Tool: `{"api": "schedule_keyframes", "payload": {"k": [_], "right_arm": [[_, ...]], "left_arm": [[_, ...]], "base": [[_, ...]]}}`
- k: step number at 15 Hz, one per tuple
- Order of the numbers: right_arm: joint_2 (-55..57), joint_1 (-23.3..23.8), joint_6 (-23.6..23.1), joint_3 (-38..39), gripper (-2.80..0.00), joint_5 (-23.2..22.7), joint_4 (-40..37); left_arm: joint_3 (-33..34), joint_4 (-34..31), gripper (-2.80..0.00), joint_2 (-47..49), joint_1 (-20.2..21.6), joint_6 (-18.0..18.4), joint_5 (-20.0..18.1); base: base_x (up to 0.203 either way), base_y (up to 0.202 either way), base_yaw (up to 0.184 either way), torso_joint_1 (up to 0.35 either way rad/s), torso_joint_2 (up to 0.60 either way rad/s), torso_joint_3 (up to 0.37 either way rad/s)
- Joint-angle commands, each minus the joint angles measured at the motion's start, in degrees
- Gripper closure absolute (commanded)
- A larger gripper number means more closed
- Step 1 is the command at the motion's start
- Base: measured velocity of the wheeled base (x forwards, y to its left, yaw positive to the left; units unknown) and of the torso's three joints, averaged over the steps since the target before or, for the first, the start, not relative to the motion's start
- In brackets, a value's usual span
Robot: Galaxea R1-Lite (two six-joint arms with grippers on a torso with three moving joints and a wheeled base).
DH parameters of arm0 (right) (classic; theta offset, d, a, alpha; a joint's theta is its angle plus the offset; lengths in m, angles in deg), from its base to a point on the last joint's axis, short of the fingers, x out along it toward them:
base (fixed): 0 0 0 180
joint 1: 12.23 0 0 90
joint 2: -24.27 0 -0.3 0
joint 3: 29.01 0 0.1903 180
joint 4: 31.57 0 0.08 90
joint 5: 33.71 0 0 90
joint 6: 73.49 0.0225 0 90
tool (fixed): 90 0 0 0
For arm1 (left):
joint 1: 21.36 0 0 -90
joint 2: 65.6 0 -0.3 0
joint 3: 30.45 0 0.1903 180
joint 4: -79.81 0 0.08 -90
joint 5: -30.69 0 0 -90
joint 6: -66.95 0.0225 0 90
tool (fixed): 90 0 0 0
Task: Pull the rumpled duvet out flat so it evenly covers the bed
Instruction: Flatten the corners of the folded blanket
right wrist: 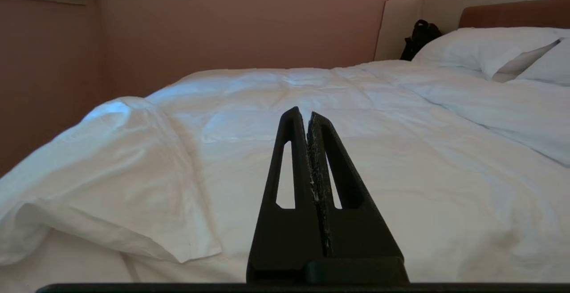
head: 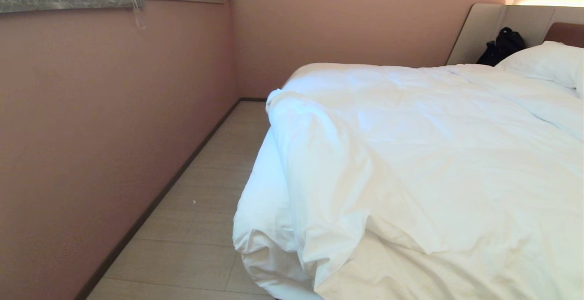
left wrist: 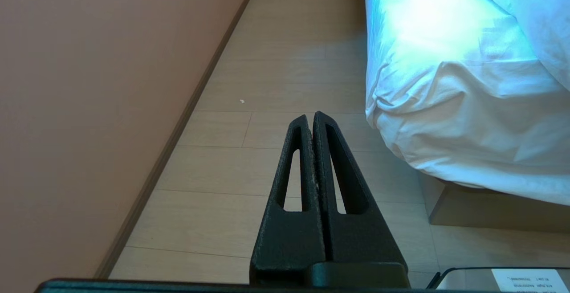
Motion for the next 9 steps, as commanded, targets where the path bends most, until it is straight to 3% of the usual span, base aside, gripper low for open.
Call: {"api": "schedule_keyframes", "payload": {"k": [1,9], "right_arm": [[-0.7,0.0,-1.8,4.1,0.0,-0.2,2.0],[-0.7,0.0,-1.8,15.6,0.0,-6.1,2.0]], "left_arm": [[-0.1,0.0,0.0,0.1,0.0,0.0,0.0],[0.0,0.0,0.0,0.0,0.0,0.0,0.0]], "base": [[0.0,0.0,0.0,0.0,0.0,0.0],[0.0,0.0,0.0,0.0,0.0,0.0]]}}
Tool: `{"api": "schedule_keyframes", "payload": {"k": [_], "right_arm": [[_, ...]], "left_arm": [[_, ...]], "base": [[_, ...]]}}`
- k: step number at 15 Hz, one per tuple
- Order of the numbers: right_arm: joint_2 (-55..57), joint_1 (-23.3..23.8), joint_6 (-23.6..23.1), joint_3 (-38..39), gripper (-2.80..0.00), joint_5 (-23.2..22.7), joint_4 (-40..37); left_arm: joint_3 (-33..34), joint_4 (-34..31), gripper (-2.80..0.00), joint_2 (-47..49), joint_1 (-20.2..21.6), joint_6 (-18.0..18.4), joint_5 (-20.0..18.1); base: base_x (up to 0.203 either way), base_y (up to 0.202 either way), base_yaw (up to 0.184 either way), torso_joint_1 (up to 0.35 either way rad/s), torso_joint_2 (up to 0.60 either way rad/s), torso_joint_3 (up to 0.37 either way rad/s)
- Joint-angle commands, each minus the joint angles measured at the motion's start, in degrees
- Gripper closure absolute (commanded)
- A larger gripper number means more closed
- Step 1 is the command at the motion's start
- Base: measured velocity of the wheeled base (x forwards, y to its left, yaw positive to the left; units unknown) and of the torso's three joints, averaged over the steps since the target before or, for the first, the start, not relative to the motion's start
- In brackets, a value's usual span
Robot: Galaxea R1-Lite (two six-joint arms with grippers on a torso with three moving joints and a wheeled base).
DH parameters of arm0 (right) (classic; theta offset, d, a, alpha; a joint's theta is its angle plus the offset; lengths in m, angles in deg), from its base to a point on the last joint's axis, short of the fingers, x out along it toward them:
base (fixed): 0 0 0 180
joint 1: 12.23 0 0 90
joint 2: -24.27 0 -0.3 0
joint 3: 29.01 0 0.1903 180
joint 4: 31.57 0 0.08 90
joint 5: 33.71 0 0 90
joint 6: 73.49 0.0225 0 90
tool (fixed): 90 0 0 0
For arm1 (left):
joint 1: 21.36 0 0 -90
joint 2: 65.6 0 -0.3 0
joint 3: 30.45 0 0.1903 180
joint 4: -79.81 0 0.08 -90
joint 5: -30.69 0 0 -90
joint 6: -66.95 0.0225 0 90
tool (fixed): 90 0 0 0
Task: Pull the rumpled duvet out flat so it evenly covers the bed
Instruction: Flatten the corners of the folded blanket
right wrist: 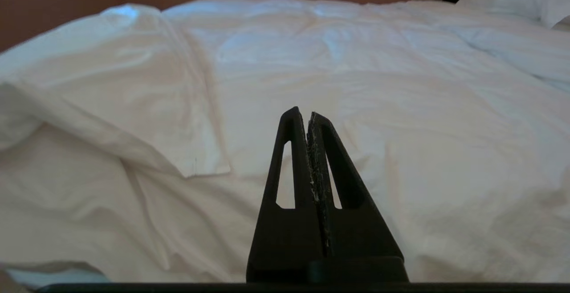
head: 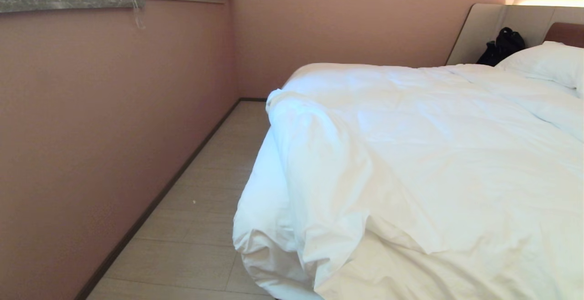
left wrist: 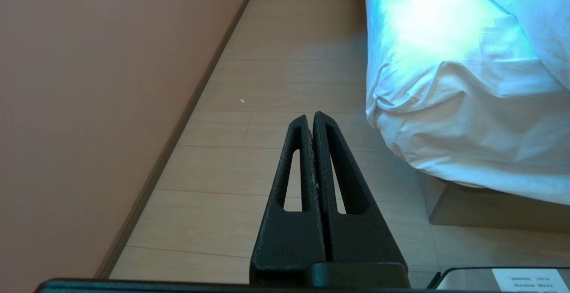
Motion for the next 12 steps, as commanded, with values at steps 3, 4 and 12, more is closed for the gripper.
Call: {"api": "schedule_keyframes", "payload": {"k": [3,4,12], "right_arm": [[-0.1,-0.1,0.0,5.1,0.0,-2.8,0.2],[-0.1,0.0,0.0,5.2,0.0,-4.3,-0.7],[-0.1,-0.1,4.7,5.3,0.0,-4.8,-5.9]], "left_arm": [[0.0,0.0,0.0,0.1,0.0,0.0,0.0],[0.0,0.0,0.0,0.0,0.0,0.0,0.0],[0.0,0.0,0.0,0.1,0.0,0.0,0.0]], "base": [[0.0,0.0,0.0,0.0,0.0,0.0],[0.0,0.0,0.0,0.0,0.0,0.0],[0.0,0.0,0.0,0.0,0.0,0.0]]}}
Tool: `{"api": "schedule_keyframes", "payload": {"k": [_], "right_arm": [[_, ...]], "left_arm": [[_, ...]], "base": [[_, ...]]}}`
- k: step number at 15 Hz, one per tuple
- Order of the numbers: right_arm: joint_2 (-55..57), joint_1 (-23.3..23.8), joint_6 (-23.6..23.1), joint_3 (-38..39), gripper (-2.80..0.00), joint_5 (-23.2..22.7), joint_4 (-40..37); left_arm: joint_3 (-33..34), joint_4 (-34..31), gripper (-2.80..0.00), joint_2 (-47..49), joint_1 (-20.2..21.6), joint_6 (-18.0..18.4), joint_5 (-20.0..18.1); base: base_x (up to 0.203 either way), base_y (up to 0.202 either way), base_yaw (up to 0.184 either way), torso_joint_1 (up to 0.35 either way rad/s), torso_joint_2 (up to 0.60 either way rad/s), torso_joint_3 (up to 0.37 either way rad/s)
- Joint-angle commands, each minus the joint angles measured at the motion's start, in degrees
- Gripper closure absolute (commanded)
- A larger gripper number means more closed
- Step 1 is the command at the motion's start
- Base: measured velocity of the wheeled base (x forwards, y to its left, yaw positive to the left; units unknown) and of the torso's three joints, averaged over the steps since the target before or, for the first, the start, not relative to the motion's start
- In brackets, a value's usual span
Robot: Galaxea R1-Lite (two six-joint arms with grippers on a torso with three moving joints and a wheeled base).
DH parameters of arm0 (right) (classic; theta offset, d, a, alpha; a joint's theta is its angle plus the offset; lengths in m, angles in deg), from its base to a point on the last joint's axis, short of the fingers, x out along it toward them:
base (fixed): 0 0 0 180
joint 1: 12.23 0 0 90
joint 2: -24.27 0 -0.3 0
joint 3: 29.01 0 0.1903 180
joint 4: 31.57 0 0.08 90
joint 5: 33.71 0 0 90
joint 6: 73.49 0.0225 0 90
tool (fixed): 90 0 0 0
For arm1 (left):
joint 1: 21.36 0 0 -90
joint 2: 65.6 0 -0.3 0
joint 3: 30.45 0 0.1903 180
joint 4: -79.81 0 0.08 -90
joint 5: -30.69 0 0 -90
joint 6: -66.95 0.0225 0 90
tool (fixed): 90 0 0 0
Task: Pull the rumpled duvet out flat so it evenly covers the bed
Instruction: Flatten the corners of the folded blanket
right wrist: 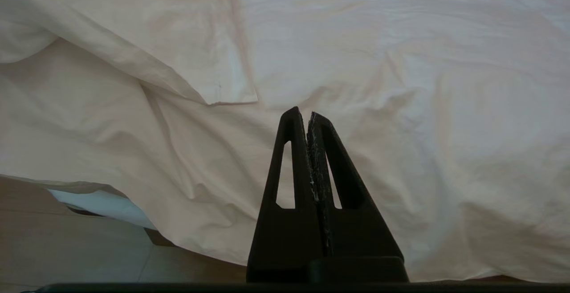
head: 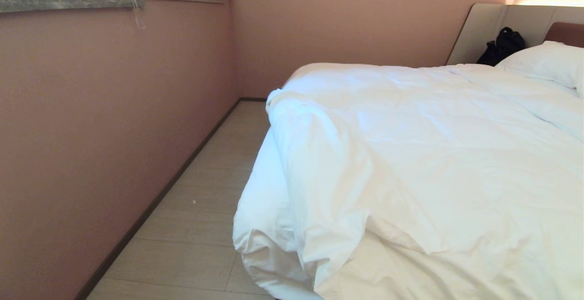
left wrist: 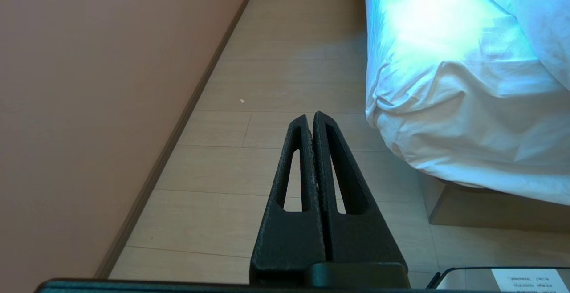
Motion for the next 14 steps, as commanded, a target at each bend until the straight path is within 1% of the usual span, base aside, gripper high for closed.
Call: {"api": "schedule_keyframes", "payload": {"k": [1,14], "right_arm": [[0.0,0.0,2.4,0.0,0.0,0.1,-0.1],[-0.1,0.0,2.4,0.0,0.0,0.1,-0.1]], "left_arm": [[0.0,0.0,0.0,0.1,0.0,0.0,0.0],[0.0,-0.1,0.0,0.0,0.0,0.4,0.1]], "base": [[0.0,0.0,0.0,0.0,0.0,0.0],[0.0,0.0,0.0,0.0,0.0,0.0]]}}
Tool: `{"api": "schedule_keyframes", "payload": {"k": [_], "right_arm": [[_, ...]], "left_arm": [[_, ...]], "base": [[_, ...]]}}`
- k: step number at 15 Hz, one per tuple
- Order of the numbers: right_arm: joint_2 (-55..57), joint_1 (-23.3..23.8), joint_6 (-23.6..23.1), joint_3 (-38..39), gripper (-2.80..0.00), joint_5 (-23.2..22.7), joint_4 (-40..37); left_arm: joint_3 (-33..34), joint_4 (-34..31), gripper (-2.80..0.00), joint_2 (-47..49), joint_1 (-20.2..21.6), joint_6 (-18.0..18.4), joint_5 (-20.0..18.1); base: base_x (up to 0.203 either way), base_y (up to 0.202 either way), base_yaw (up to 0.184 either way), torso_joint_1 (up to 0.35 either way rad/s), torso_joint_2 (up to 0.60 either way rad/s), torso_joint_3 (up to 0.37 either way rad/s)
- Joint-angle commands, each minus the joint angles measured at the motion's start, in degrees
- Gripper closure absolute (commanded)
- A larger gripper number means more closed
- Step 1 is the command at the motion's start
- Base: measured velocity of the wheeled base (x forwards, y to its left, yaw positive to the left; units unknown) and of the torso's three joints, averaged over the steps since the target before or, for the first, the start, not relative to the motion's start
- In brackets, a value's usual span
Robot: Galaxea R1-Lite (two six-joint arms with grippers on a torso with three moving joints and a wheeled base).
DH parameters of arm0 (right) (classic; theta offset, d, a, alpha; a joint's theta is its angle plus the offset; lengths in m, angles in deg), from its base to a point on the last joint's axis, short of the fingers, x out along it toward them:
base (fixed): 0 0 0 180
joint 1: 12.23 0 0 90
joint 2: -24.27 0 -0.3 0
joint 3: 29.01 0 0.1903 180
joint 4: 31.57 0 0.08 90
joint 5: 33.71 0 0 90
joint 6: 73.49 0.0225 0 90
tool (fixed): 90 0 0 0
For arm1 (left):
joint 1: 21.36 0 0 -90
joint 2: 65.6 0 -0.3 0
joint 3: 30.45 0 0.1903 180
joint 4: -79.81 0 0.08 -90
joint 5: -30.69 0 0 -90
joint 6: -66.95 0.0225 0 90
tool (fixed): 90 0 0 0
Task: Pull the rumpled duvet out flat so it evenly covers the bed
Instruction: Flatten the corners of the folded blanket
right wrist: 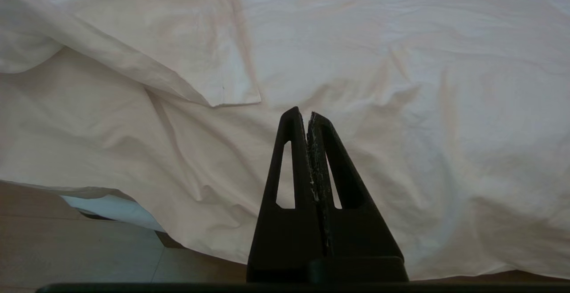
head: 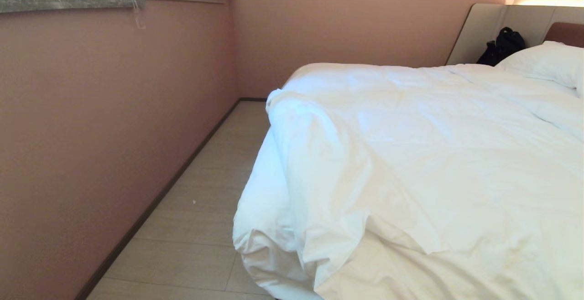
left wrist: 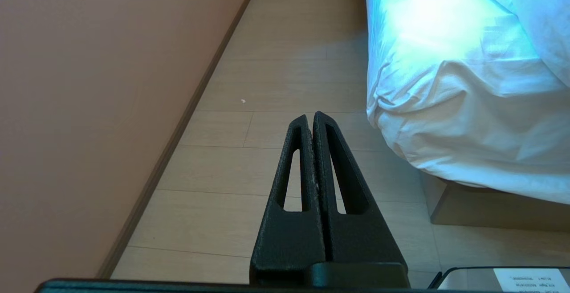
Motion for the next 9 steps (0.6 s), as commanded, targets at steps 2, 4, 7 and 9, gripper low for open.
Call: {"api": "schedule_keyframes", "payload": {"k": [2,4,7,9], "right_arm": [[0.0,0.0,-0.1,0.0,0.0,0.0,0.0],[0.1,0.0,-0.1,0.0,0.0,0.0,0.0],[0.0,0.0,0.0,0.0,0.0,0.0,0.0],[0.0,0.0,-0.1,0.0,0.0,0.0,0.0]], "left_arm": [[0.0,0.0,0.0,0.0,0.0,0.0,-0.1],[0.0,-0.2,0.0,0.0,0.0,0.8,-0.1],[-0.1,-0.3,0.0,0.1,0.0,1.4,-0.4],[-0.1,-0.2,0.0,0.0,0.0,1.3,-0.4]], "base": [[0.0,0.0,0.0,0.0,0.0,0.0],[0.0,0.0,0.0,0.0,0.0,0.0],[0.0,0.0,0.0,0.0,0.0,0.0],[0.0,0.0,0.0,0.0,0.0,0.0]]}}
